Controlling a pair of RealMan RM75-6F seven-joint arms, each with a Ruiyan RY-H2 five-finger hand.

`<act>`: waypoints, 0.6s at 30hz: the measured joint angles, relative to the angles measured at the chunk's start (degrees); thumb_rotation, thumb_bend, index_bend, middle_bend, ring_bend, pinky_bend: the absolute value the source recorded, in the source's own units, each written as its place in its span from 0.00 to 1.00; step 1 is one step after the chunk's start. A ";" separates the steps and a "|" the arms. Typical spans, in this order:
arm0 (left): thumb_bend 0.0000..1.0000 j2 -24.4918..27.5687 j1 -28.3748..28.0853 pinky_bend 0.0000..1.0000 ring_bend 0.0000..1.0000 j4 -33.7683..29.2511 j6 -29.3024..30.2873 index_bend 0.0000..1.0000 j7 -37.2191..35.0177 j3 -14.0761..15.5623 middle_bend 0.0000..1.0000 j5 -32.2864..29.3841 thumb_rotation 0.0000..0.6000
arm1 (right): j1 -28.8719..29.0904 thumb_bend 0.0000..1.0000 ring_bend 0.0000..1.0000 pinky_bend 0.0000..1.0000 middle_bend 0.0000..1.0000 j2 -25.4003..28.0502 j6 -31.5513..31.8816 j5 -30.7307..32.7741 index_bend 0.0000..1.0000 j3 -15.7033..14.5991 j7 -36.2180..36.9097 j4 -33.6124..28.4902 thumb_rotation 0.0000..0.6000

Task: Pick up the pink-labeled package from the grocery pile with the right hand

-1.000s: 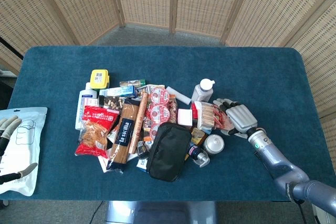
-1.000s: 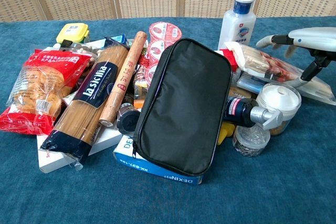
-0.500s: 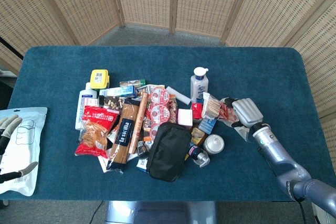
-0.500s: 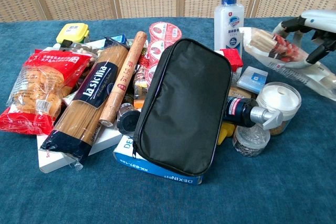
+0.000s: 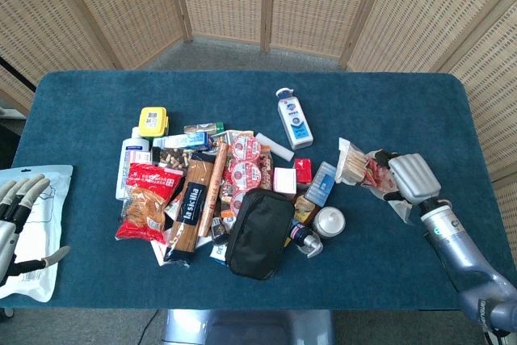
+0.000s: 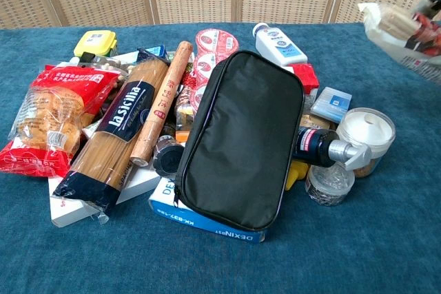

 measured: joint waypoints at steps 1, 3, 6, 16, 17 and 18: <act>0.00 -0.06 -0.27 0.00 0.00 0.04 -0.28 0.00 0.03 -0.14 0.00 -0.01 0.94 | -0.37 0.49 1.00 1.00 1.00 1.23 0.58 0.14 0.70 0.15 -0.69 -1.72 1.00; 0.00 -0.17 -0.65 0.00 0.00 0.09 -0.65 0.00 0.00 -0.34 0.00 -0.01 0.94 | -0.78 0.49 1.00 1.00 1.00 3.10 1.36 0.32 0.70 0.51 -1.70 -4.31 1.00; 0.00 -0.44 -1.17 0.00 0.00 0.29 -1.28 0.00 -0.24 -0.52 0.00 0.01 0.94 | -1.11 0.50 1.00 1.00 1.00 6.34 2.40 0.54 0.70 1.41 -3.21 -8.60 1.00; 0.00 -2.21 -1.91 0.00 0.00 1.54 -1.88 0.00 -1.26 -0.53 0.00 0.58 0.94 | 1.22 0.49 1.00 1.00 1.00 16.22 3.18 2.21 0.71 8.34 -5.34 -20.09 1.00; 0.00 -2.36 -1.89 0.00 0.00 1.64 -1.84 0.00 -1.33 -0.49 0.00 0.62 0.94 | 1.53 0.49 1.00 1.00 1.00 16.83 3.17 2.42 0.71 8.96 -5.38 -20.80 1.00; 0.00 -2.51 -1.85 0.00 0.00 1.72 -1.80 0.00 -1.38 -0.42 0.00 0.65 0.94 | 1.83 0.49 1.00 1.00 1.00 17.33 3.16 2.65 0.71 9.58 -5.35 -21.54 1.00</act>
